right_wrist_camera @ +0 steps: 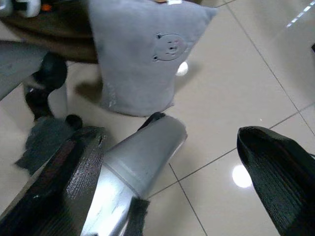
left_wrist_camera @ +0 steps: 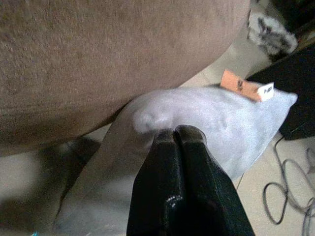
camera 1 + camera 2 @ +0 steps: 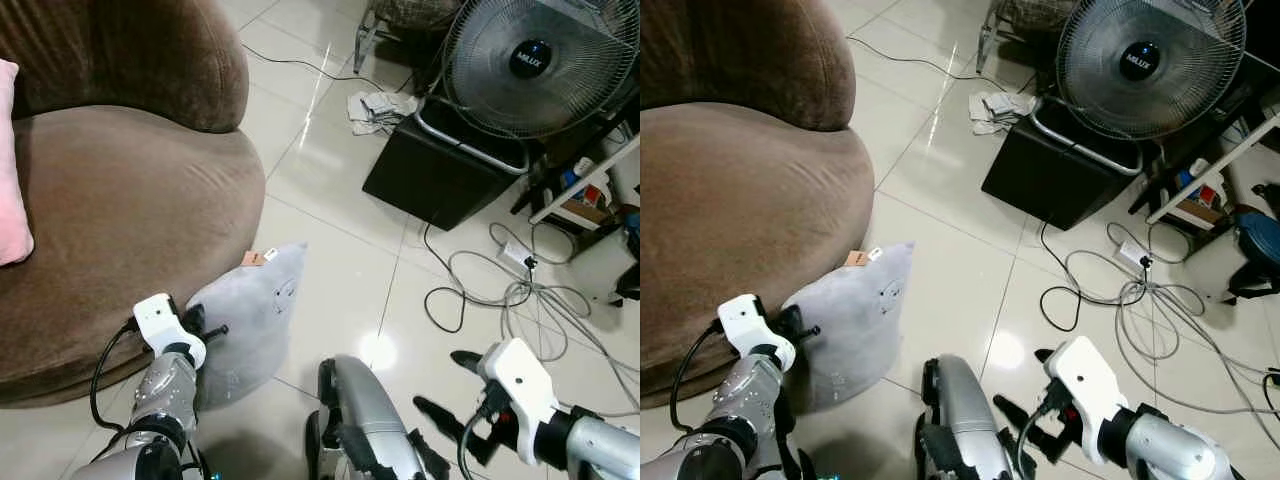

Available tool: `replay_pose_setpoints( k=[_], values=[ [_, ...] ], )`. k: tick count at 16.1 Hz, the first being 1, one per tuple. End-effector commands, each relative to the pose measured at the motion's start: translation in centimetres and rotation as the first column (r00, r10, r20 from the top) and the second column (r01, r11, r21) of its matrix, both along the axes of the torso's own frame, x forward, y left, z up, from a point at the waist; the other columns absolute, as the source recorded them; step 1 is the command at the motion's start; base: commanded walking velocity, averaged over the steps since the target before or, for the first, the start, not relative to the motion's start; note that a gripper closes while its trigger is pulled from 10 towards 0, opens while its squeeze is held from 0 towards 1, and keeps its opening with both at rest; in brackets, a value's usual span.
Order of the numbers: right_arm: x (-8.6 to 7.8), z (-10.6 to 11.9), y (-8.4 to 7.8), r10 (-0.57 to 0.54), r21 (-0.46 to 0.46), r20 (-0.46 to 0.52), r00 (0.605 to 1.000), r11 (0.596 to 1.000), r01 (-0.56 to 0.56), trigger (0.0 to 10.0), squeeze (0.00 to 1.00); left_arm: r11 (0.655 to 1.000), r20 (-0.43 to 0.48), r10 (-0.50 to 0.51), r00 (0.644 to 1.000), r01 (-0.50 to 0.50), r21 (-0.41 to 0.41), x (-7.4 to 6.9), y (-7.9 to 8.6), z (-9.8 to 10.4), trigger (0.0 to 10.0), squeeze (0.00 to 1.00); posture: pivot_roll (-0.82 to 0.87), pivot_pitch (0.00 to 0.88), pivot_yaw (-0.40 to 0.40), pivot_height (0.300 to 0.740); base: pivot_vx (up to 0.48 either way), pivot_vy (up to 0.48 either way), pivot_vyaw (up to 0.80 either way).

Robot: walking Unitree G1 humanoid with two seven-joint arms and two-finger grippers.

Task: Move the pillow to the sofa from floor

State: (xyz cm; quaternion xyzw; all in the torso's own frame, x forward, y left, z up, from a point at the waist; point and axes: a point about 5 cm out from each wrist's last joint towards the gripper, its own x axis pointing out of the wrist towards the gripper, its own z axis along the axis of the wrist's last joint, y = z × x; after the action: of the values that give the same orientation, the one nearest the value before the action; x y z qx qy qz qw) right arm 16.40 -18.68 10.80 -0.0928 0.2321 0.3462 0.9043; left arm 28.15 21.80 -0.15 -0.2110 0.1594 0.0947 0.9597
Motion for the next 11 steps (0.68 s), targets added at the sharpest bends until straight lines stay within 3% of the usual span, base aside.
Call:
replay_pose_setpoints(
  k=[1, 4, 5, 7, 8, 9, 11],
  values=[
    [0.5, -0.6, -1.0, -0.074, -0.012, -0.001, 0.997, 0.997, 0.074, 10.0, 0.00, 0.998, 0.081, -0.013, 0.997, 0.018, -0.065, 0.1, -1.4, 0.2, 0.0, 0.00, -0.28, 0.154, -0.224, 0.588, 0.000, 0.000, 0.00],
    [1.3, -1.6, -0.8, -0.111, 0.004, 0.007, 0.994, 0.994, 0.111, 10.0, 0.00, 0.994, 0.228, -0.024, 0.973, 0.049, -0.103, 0.3, -3.0, 1.1, 0.0, 0.00, -0.23, 0.151, -0.188, 0.588, 0.000, 0.000, 0.00],
    [1.8, -2.0, -0.6, -0.128, 0.005, 0.020, 0.992, 0.992, 0.128, 10.0, 0.00, 0.994, 0.292, -0.049, 0.955, 0.074, -0.076, 0.2, -4.0, 1.6, 0.0, 0.00, -0.21, 0.148, -0.173, 0.588, 0.000, 0.000, 0.00],
    [2.5, -2.7, -0.5, -0.156, 0.009, 0.037, 0.987, 0.988, 0.156, 10.0, 0.00, 0.991, 0.337, -0.135, 0.932, 0.136, 0.020, 0.1, -5.5, 2.2, 0.0, 0.00, -0.17, 0.132, -0.142, 0.588, 0.000, 0.000, 0.00],
    [3.3, -3.0, -0.7, -0.225, 0.021, 0.062, 0.972, 0.974, 0.224, 10.0, 0.00, 0.959, 0.359, -0.281, 0.890, 0.242, 0.149, -0.2, -7.6, 3.1, 8.9, 0.00, -0.12, 0.105, -0.111, 0.588, 0.000, 0.000, 0.00],
    [4.0, -3.5, -0.9, -0.282, 0.037, 0.072, 0.957, 0.959, 0.280, 10.0, 0.00, 0.932, 0.354, -0.357, 0.865, 0.301, 0.204, -0.3, -8.9, 3.5, 10.0, 0.00, -0.10, 0.086, -0.087, 0.588, 0.000, 0.000, 0.00],
    [4.8, -4.2, -1.4, -0.352, 0.041, 0.091, 0.932, 0.936, 0.349, 10.0, 0.00, 0.906, 0.324, -0.417, 0.849, 0.361, 0.219, -0.2, -10.1, 4.1, 10.0, 0.00, -0.07, 0.046, -0.047, 0.588, 0.000, 0.000, 0.00]
  ],
)
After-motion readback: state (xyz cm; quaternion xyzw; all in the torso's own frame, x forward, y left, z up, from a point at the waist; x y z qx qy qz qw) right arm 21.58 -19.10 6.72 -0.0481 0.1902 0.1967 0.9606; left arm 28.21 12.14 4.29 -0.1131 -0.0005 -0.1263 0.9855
